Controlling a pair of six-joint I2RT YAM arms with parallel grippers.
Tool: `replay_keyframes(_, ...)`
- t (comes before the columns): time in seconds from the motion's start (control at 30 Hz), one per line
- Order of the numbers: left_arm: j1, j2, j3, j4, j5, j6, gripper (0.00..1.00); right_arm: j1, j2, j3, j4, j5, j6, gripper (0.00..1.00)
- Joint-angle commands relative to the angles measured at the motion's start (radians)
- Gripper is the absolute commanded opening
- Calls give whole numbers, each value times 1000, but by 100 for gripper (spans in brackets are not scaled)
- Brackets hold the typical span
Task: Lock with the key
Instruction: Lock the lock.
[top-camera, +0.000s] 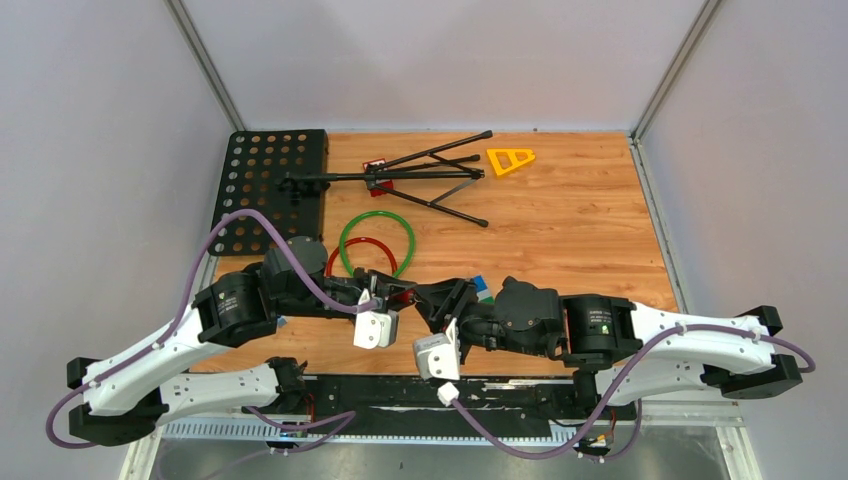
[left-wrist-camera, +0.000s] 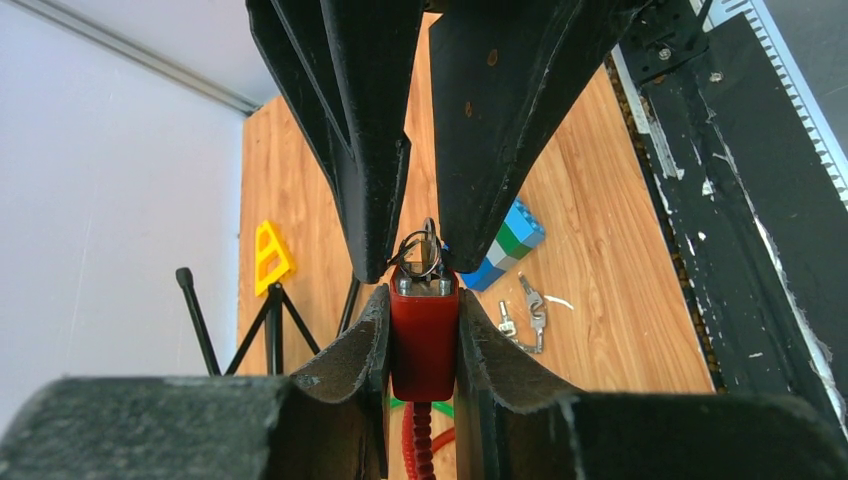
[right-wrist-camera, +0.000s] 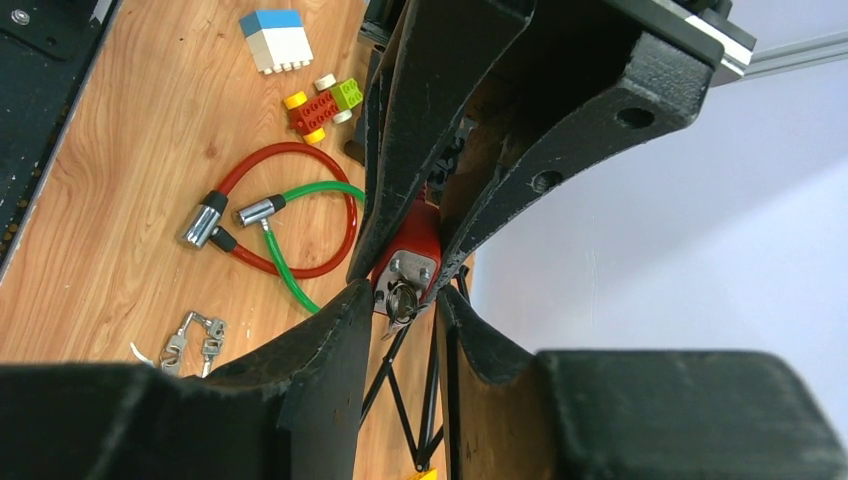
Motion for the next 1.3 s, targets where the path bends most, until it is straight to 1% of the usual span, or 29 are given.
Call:
replay_keyframes(0.0,0,-3,38,67,22,-5,0,-6,10,20,33,-16,16,31)
replay_keyframes(0.1,0,-3,37,70,20,-2,0,-5,12,20,30,-18,19,30)
replay_keyframes(0.17,0,-3,38,71,22,-2,0,-6,15,21,26,-16,22,27)
replay_keyframes(0.23,0,-5,38,74,22,-4,0,-8,18,23,27,-6,25,4)
replay_keyframes(0.27,0,-6,39,74,22,-3,0,-8,20,21,38,14,34,0)
replay_keyframes(0.37,0,-10,34,75,18,-5,0,-9,20,2,127,92,73,0)
replay_keyframes(0.43,-1,-14,32,74,13,-6,0,-10,10,-12,158,96,62,0)
replay_keyframes(0.6,0,-28,19,71,-19,-6,0,-13,7,6,114,106,79,0)
replay_keyframes(0.83,0,-48,-1,38,-64,12,0,-25,-59,0,78,153,92,0)
replay_keyframes(1.0,0,-93,-97,93,-114,-2,0,-45,-133,-13,78,185,96,0)
replay_keyframes(1.1,0,-109,-137,128,-156,-15,0,-71,-170,-17,103,185,138,0)
replay_keyframes(1.27,0,-113,-153,141,-196,0,0,-86,-182,-22,107,174,265,0)
